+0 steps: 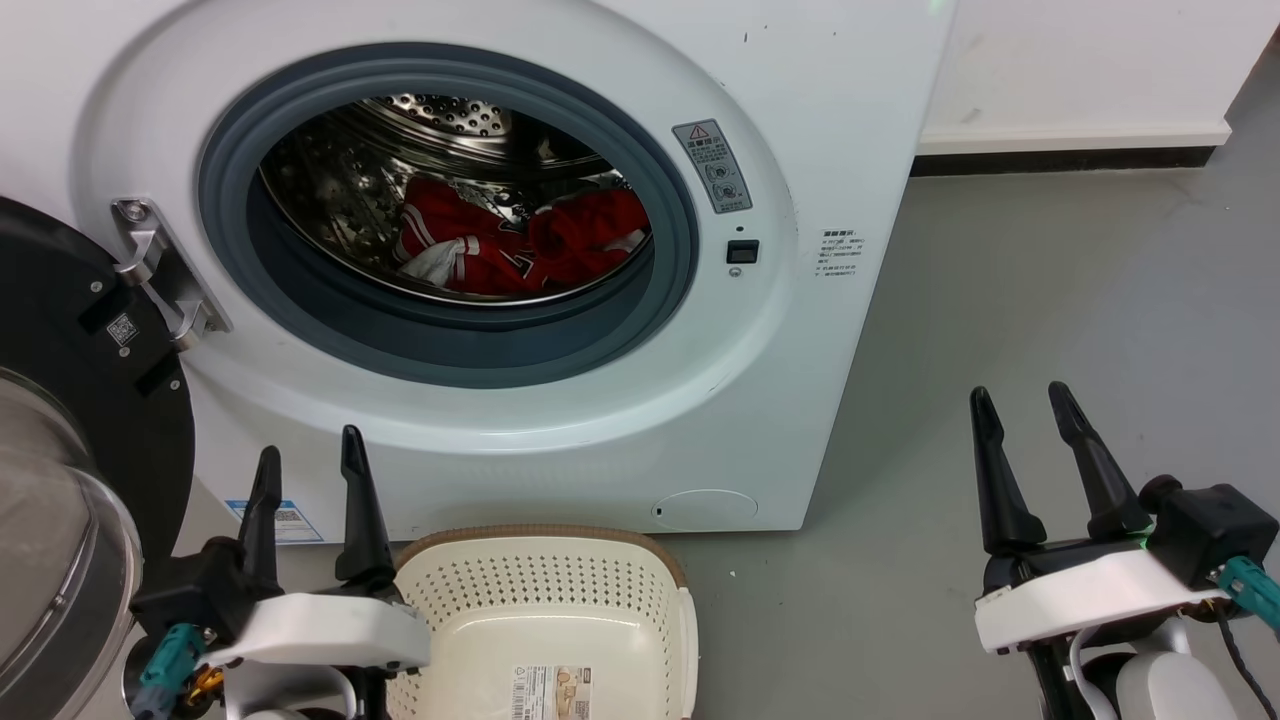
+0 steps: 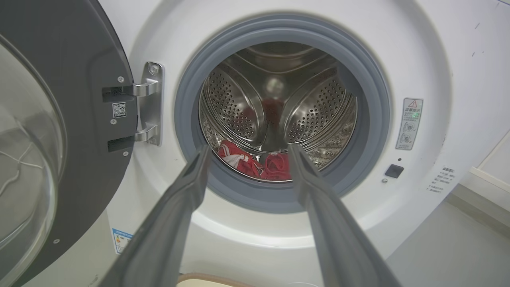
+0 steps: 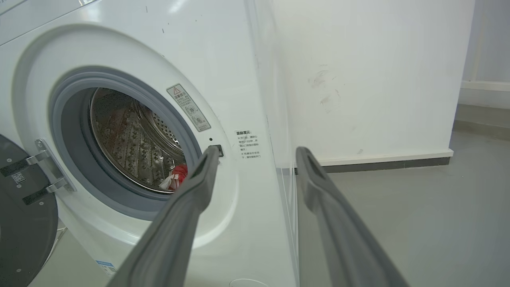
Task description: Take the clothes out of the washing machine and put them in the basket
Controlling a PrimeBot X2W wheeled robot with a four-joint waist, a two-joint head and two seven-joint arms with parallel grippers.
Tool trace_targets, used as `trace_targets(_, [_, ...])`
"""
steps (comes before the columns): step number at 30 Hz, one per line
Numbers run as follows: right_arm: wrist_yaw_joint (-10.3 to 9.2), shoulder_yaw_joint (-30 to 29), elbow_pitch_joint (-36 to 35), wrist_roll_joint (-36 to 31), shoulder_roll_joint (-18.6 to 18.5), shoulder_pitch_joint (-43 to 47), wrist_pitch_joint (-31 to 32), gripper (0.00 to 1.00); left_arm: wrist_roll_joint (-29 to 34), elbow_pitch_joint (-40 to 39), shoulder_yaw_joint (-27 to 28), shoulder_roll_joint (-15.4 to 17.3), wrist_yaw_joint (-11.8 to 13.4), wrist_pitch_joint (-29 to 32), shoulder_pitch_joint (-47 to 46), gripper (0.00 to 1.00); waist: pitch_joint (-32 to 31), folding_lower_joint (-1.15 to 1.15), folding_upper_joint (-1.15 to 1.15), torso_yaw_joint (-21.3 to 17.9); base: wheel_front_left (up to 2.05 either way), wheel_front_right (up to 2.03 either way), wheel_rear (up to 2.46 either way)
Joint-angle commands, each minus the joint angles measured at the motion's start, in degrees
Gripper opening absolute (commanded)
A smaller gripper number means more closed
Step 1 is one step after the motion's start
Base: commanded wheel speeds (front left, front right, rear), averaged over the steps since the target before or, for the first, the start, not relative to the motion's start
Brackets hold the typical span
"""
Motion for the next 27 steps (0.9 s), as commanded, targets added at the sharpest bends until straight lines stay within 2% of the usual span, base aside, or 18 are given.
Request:
trace_targets(1, [-0.01, 0.17, -0.59, -2.37, 0.02, -0.63, -0.66, 1.0, 1.47, -0.18, -0.85, 0.89, 0.87, -0.63, 0.46, 1.0, -0.07, -0.01, 0.0, -0.01, 0.0, 0.0, 0.0])
trace_targets(20, [-0.02, 1.06, -0.07, -13.46, 0.05, -0.31, -3.04, 1.0, 9.96, -0.41, -5.84, 3.62, 3.68, -2.94, 1.13, 1.0, 0.14, -0.01, 0.0, -0.61, 0.0, 0.0, 0.0])
trace_targets(27, [-0.02, 0.89, 0.54, -15.88, 0.06, -0.63, -3.78, 1.0, 12.21, -0.7, -6.5, 3.73, 3.29, -3.88, 0.88, 1.0, 0.67, -0.01, 0.0, -0.72, 0.0, 0.0, 0.0])
